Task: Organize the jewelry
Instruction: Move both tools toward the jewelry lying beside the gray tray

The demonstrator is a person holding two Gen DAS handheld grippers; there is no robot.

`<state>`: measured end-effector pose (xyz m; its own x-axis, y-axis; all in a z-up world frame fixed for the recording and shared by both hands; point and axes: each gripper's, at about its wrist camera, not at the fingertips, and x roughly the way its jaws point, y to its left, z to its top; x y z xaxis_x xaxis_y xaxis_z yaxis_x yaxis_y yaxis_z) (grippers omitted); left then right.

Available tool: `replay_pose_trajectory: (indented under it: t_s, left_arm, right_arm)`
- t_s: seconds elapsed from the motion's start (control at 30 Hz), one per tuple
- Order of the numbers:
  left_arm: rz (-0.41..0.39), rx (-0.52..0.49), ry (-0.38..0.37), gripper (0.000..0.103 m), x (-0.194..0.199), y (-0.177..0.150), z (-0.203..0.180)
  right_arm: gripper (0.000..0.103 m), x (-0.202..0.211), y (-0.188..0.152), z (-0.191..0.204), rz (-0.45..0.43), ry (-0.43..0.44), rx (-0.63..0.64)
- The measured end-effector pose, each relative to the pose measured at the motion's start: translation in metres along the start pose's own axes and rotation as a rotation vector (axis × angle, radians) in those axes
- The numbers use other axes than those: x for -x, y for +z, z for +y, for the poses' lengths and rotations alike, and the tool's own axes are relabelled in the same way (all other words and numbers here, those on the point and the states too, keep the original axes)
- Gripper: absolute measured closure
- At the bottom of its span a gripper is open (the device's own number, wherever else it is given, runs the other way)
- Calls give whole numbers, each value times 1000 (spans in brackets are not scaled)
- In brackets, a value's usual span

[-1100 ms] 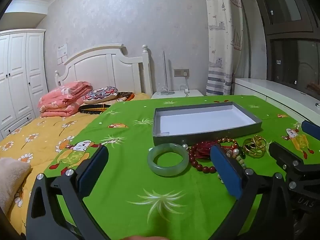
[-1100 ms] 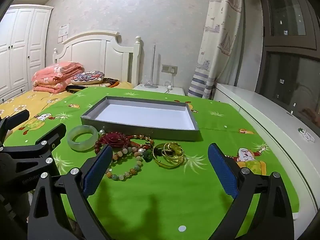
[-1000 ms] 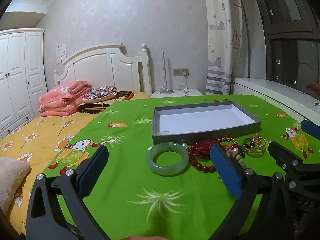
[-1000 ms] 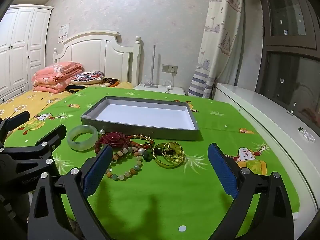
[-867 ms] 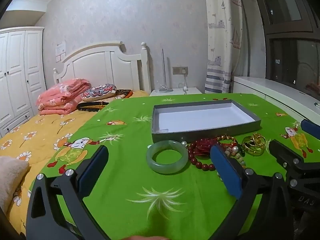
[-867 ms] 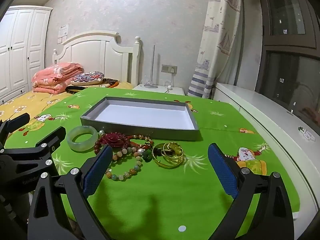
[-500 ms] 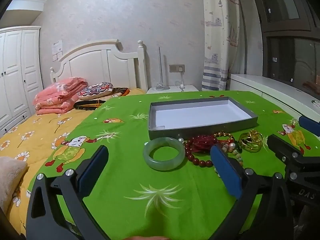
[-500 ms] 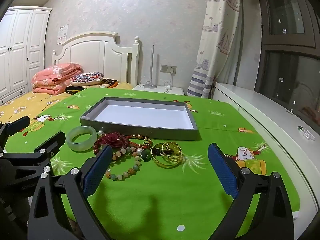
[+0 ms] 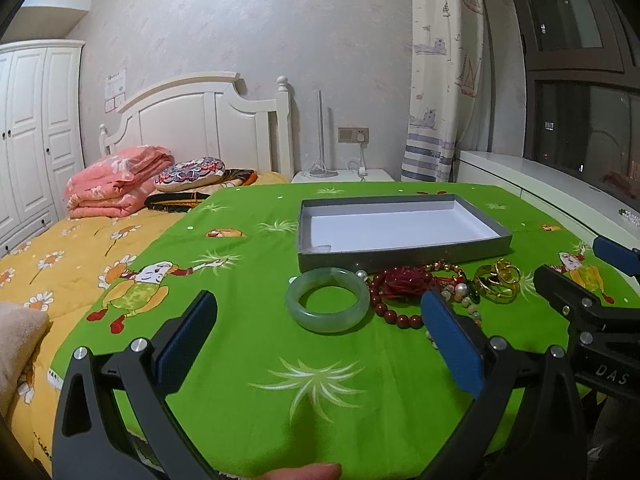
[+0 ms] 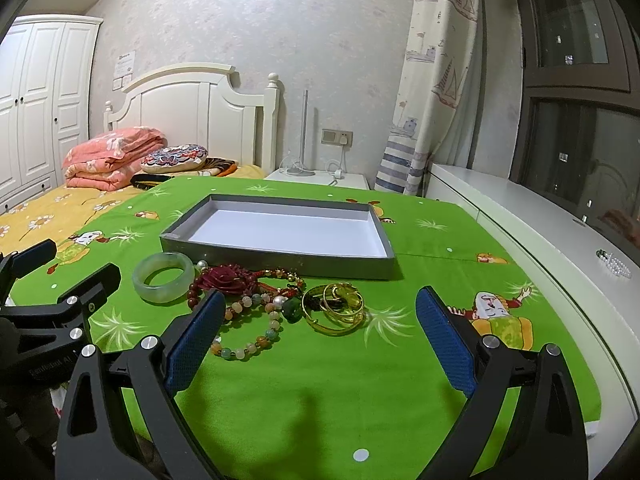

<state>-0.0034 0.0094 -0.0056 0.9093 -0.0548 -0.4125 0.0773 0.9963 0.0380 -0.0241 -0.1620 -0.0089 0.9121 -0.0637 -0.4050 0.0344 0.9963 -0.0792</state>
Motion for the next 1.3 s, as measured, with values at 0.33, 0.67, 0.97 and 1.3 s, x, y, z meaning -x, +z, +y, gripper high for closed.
replay_pose_trajectory:
  t_s: [0.33,0.67,0.97,1.3]
  left_arm:
    - [18,32,-45,4,1,-1,8]
    - [6,11,-54,4,5,1,2]
    - [-20,27,-41,4,13,3,6]
    - [-47,8,-35,4,22,5,-1]
  right_arm:
    - [13,3,3,-1,-5,-2,7]
    - [13,9,5,3,-10,10,18]
    - [13,12,5,6,-19,14,32]
    - [13,14,5,5,-25,15,23]
